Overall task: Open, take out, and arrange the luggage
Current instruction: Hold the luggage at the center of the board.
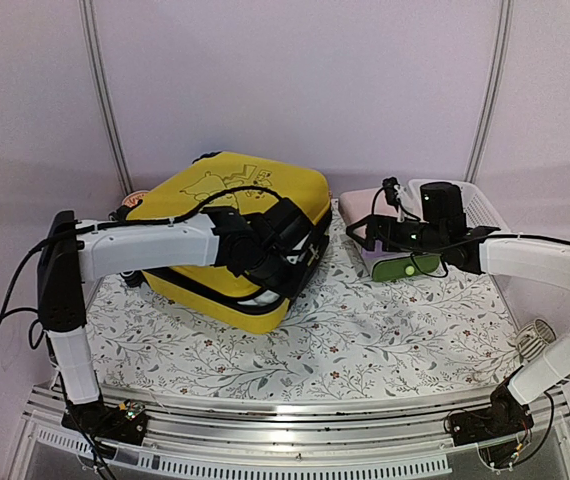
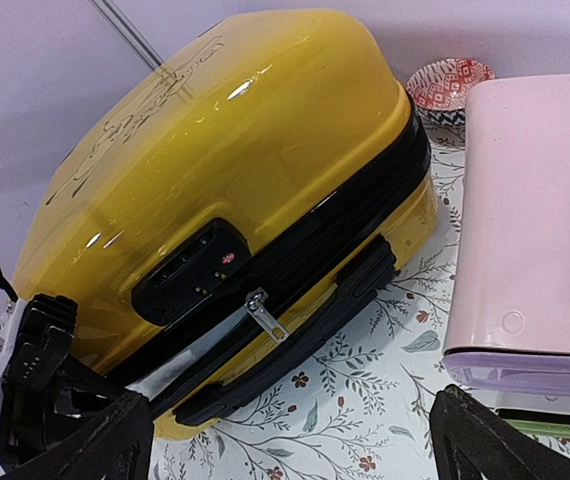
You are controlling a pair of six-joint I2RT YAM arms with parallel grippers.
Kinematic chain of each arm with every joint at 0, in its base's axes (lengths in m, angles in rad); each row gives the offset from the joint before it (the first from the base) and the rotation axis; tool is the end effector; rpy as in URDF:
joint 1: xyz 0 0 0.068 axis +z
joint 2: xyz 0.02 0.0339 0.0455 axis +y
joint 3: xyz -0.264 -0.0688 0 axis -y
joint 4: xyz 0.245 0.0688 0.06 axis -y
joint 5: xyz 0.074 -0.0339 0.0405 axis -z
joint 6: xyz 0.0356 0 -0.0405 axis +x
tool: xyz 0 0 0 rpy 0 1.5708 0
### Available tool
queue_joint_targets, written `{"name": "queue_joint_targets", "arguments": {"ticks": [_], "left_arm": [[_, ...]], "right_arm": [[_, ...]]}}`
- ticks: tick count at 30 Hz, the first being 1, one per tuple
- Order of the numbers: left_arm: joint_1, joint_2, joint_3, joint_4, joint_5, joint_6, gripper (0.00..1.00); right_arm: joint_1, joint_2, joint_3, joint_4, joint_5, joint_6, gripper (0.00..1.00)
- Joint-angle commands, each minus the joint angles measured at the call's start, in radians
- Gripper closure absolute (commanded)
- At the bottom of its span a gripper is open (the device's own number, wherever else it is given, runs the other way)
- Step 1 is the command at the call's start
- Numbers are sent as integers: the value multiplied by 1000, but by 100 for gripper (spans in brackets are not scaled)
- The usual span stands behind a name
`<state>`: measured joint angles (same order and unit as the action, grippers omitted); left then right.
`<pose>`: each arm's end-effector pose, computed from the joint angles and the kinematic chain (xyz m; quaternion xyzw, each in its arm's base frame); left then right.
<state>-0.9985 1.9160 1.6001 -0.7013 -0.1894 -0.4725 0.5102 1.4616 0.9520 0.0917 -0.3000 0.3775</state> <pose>0.2321 -0.3479 0.2502 0.2240 0.9314 -0.1151 0.2628 0.2855 0.1718 0.2650 -0.1362 0.8218 0.3446 0.4329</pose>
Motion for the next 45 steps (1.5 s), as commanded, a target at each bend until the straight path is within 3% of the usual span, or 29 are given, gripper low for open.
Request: {"name": "queue_joint_targets", "arguments": {"ticks": [1,3,4,9,14,18,32,45], "left_arm": [[28,29,-25,-72,-47,-6,79],[28,23,-38,-72,-44,-7,92],[29,17,-46,-72,-46,-10,94],[30,18,-78,-94,-90,-25,87],[24,23,-77,-138,-137,-40,96],[16,9,-67,-177,-195,-61,79],[5,-90,-17,-143,-171,-46,77],[14,-1,-43,-115,-137,-33,70]], "right_arm": [[2,14,-13,38,-72,-27,1],[2,18,-20,43,-96,-45,1],[2,21,-24,44,-101,-54,1],[2,25,-36,53,-120,-63,1],[2,23,-36,60,-122,-66,1],[2,29,-36,65,-129,-67,1],[3,43,-34,72,-140,-61,1],[2,49,-35,75,-149,-62,1]]}}
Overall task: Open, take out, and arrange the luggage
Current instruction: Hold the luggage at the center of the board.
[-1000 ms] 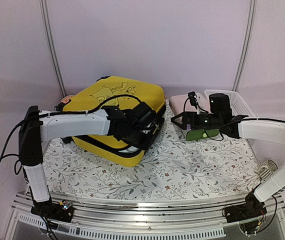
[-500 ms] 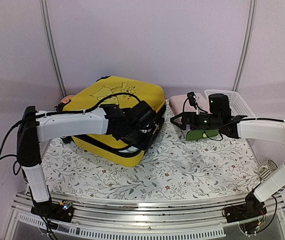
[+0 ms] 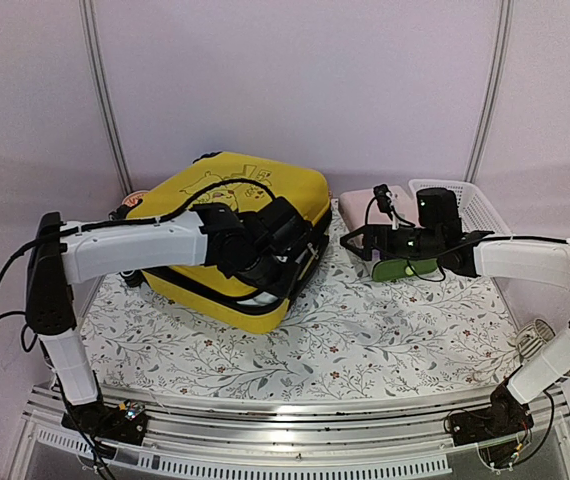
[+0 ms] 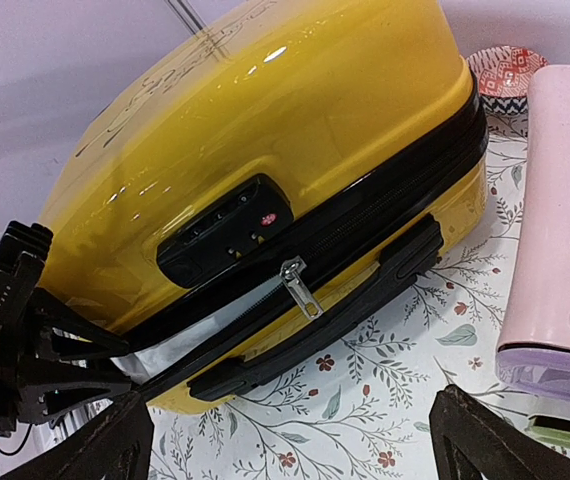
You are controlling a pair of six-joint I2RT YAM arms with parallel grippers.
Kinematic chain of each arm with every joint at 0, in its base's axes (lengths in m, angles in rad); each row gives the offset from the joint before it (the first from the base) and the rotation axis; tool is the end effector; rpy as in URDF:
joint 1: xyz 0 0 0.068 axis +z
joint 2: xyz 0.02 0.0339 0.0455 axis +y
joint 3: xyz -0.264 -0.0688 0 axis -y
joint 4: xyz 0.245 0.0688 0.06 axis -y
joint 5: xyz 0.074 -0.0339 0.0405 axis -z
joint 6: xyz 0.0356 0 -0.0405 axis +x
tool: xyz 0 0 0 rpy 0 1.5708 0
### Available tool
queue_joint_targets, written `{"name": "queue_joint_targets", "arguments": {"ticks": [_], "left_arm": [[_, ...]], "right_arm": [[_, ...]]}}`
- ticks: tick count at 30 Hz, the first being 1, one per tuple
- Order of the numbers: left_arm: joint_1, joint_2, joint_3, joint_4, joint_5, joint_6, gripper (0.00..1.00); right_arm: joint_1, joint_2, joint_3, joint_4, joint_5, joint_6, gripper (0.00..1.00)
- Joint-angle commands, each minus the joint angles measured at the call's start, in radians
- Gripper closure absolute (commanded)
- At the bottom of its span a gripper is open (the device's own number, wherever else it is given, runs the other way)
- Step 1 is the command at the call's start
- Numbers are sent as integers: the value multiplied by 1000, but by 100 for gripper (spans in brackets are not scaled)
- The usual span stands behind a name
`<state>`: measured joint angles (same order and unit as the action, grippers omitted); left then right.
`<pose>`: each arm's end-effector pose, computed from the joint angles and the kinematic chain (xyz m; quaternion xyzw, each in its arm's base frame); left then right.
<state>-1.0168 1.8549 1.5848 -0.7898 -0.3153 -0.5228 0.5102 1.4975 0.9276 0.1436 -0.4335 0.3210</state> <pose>0.2192 -0.3334 0.2653 0.1952 0.9363 -0.0646 0.2849 0.2860 0.1772 0.2512 -0.1935 0.8063 0.3789 0.4108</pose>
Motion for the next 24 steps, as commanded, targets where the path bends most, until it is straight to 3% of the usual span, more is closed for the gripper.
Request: {"name": "queue_joint_targets", "arguments": {"ticks": [1,5,10,12,14,15,21,24], "left_arm": [[31,62,-30,-16,2,20,70],[37,64,-52,28,67,26,68],[49,77,-74,17,45,15,70],[50,82,-83,11,37,13,76],[50,85,-82,0,35,10,89],[49,81,-82,-4,35,10,100],[35,-13,-131,-8,50,19,100],[16,-85,-208,-4,71,28,100]], "right_arm": [[3,12,-11,24,-16,-7,1],[2,13,-14,24,-14,-9,1],[2,16,-15,24,-17,-8,1],[2,17,-12,24,-17,-8,1],[2,19,-12,24,-17,-8,1],[2,18,-13,24,-19,-8,1],[11,36,-12,28,-76,-24,1],[90,28,-20,23,-8,-85,1]]}}
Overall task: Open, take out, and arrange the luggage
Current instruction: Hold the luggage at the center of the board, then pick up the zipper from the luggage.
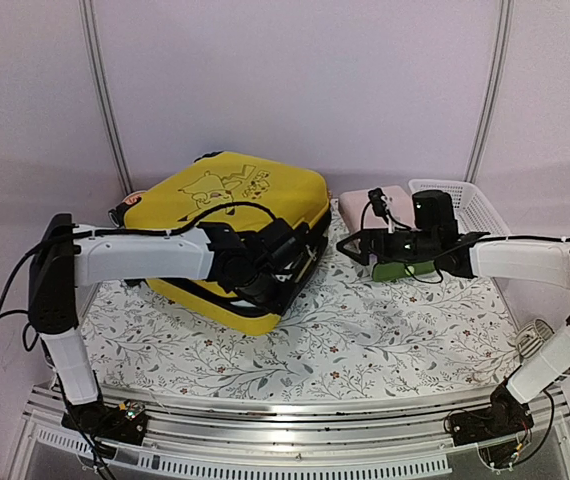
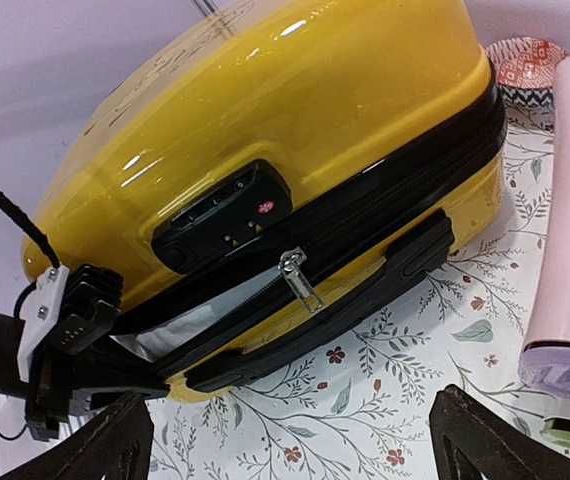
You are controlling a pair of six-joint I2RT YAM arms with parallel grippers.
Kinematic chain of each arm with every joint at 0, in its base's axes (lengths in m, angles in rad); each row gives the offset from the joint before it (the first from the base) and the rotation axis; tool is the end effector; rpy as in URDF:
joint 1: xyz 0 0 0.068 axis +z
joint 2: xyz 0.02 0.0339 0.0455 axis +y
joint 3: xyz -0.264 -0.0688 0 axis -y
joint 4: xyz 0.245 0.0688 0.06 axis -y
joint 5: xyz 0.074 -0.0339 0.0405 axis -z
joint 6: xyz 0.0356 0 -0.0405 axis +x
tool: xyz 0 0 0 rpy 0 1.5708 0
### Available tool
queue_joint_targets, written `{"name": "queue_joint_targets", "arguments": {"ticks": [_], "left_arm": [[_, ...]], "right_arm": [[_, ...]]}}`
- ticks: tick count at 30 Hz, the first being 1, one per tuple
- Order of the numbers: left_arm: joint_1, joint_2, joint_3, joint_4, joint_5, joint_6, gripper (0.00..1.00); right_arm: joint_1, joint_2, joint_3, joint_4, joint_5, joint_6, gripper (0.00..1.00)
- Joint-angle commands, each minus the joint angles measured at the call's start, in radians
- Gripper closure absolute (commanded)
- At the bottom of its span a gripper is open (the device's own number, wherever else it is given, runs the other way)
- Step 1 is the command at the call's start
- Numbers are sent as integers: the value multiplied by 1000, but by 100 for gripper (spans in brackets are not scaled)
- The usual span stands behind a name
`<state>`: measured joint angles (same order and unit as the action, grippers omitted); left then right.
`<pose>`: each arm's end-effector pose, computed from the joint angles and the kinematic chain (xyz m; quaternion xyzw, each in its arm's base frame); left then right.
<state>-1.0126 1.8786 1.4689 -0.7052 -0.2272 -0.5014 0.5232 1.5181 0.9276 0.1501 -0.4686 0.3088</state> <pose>0.2168 -0.3320 0.2250 0.2199 0.9429 -0.0739 0.2390 0.2853 0.1832 0.2455 -0.2115 0.8034 0.3899 0.3973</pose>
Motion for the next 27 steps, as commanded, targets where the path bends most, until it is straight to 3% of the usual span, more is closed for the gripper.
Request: {"name": "queue_joint_targets", "arguments": {"ticks": [1,4,9,14,21,27], "left_arm": [[3,-135,-125,-91,-25,9,100],[-32,-240,-255,-94,-68,-9,100],[-81,-480,-477,-82,-73,-81,100],[-79,-695,-679,-67,-40,-185,100],[-66,-771,-728,-49,-23,-287,100],[-66,-799,-743,-25,-16,-283,100]], "right_arm": [[118,1,-25,18,73,-97,1],[190,-4,-46,43,128,-155,1],[259,20,-87,130,112,-104,1],[444,69,-68,134,375,-103,1],[664,144,-4,156,802,-142,1],[671,208,14,177,702,-113,1]]}}
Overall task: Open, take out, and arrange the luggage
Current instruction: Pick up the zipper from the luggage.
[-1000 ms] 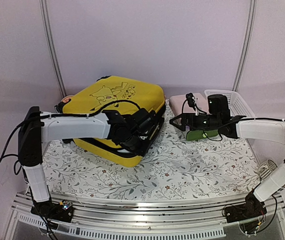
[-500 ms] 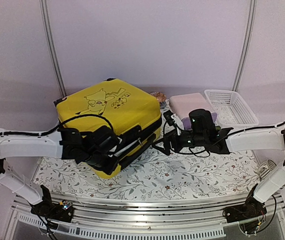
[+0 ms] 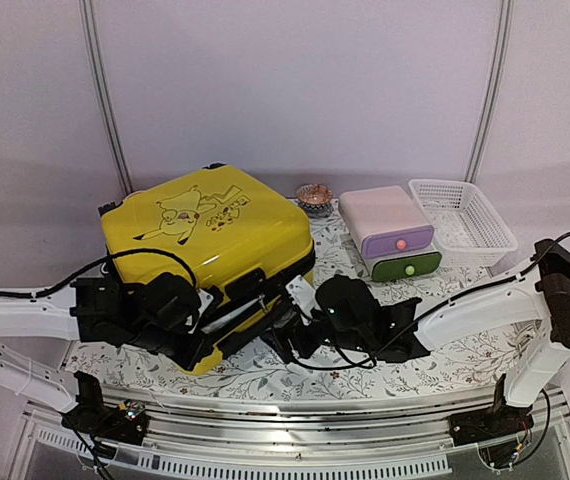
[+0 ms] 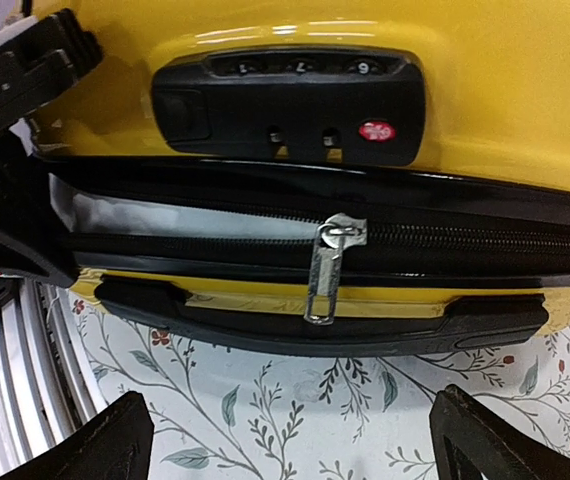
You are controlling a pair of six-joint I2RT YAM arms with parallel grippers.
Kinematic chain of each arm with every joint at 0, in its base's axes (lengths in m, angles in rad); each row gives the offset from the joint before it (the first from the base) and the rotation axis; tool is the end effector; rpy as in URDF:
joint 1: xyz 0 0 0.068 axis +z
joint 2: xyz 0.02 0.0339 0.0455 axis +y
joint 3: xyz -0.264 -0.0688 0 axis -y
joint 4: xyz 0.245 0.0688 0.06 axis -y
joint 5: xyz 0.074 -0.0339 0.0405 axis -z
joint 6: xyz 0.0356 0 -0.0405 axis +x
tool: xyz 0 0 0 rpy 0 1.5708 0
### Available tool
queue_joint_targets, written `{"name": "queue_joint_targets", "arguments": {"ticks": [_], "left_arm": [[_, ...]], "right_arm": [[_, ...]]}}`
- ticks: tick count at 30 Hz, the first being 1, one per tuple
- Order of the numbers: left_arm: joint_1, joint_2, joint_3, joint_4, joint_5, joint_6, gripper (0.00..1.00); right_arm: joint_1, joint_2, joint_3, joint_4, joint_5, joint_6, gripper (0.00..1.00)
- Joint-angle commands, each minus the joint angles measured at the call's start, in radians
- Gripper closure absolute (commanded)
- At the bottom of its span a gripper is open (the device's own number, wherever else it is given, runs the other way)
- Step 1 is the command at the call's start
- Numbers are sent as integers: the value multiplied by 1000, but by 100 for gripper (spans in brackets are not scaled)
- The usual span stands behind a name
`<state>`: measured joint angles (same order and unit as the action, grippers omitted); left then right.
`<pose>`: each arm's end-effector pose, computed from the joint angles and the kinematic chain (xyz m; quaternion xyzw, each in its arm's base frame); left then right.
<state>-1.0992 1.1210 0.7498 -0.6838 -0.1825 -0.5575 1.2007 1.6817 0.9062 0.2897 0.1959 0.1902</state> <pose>0.1007 -0.1833 0.2235 0.2352 0.9340 -0.1276 0.2366 0.1376 0.3354 0.1963 -0.3684 0.7703 0.2649 0.4481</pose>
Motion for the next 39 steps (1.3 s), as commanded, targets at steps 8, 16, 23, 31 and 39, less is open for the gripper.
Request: {"name": "queue_joint_targets", "arguments": {"ticks": [8,16,23,31,39], "left_arm": [[21,-85,-49,-15,-62,-221,100],[19,-82,-47,-16,-65,-213,100],[18,-91,-46,-16,-65,-212,100],[19,-96,-46,-14,-65,-213,100],[18,-98,-48,-16,-67,-215,99]], "right_arm": [[45,98,105,39,265,-69,11],[53,185,197,-2,335,-164,37],[71,241,244,-18,416,-263,47],[106,321,294,-38,533,-327,65],[108,249,284,3,526,-336,93]]}}
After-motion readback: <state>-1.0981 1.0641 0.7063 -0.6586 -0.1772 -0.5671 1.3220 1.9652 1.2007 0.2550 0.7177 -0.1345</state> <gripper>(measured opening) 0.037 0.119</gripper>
